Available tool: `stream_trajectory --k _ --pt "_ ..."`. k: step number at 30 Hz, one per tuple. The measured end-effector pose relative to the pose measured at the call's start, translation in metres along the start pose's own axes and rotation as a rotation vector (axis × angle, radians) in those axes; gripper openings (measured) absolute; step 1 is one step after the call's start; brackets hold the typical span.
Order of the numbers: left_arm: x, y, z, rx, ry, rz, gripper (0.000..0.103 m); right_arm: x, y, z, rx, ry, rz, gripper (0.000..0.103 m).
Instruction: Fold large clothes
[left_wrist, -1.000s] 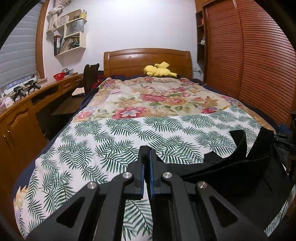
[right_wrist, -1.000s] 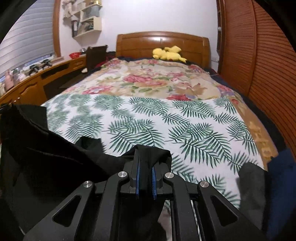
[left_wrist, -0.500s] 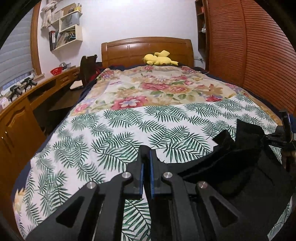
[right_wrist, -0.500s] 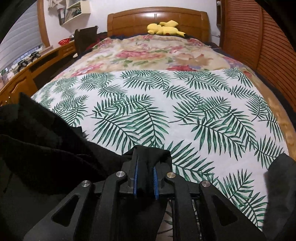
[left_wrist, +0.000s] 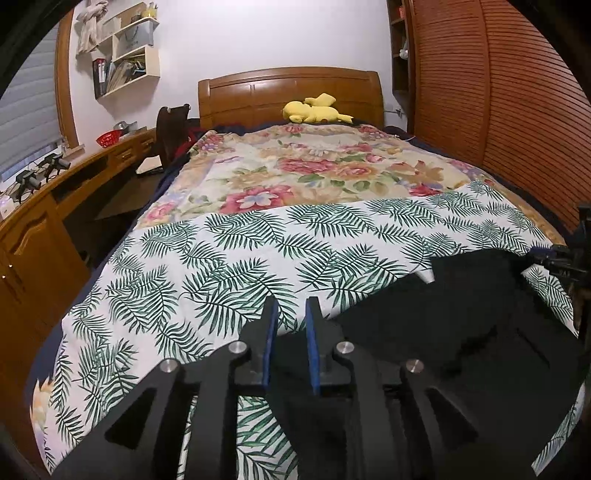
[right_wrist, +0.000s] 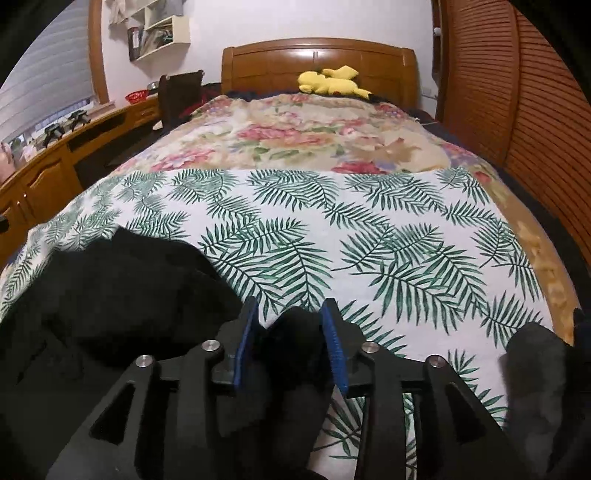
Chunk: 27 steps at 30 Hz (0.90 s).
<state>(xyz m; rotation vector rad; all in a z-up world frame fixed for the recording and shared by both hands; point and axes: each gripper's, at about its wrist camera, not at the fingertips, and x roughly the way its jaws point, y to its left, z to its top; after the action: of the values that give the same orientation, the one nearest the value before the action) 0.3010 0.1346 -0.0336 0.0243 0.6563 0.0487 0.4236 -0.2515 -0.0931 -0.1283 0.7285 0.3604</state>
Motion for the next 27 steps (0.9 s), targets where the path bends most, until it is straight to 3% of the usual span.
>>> stream_trajectory --k 3,9,17,20,21,24,27 --pt "-0.007 -0.005 -0.005 0.002 -0.011 -0.021 0.013 -0.002 -0.006 -0.001 0.002 -0.001 0.001 0.048" --pt "-0.015 -0.031 -0.029 0.013 0.019 -0.118 0.013 0.028 -0.010 -0.012 0.008 0.118 0.023 0.048" --pt "-0.018 -0.075 -0.078 0.023 0.095 -0.219 0.013 0.075 -0.031 -0.027 0.114 0.266 0.006 0.048" --pt "-0.025 -0.091 -0.089 0.035 0.111 -0.260 0.013 0.087 -0.038 -0.033 0.161 0.313 0.062 0.049" --pt "-0.027 -0.095 -0.091 0.046 0.109 -0.269 0.013 0.087 -0.039 -0.033 0.163 0.311 0.068 0.047" --pt "-0.035 -0.109 -0.098 0.065 0.105 -0.288 0.013 0.086 -0.032 -0.029 0.133 0.308 0.107 0.016" --pt "-0.041 -0.116 -0.099 0.066 0.092 -0.287 0.013 0.075 -0.007 -0.016 0.024 0.265 0.117 0.007"
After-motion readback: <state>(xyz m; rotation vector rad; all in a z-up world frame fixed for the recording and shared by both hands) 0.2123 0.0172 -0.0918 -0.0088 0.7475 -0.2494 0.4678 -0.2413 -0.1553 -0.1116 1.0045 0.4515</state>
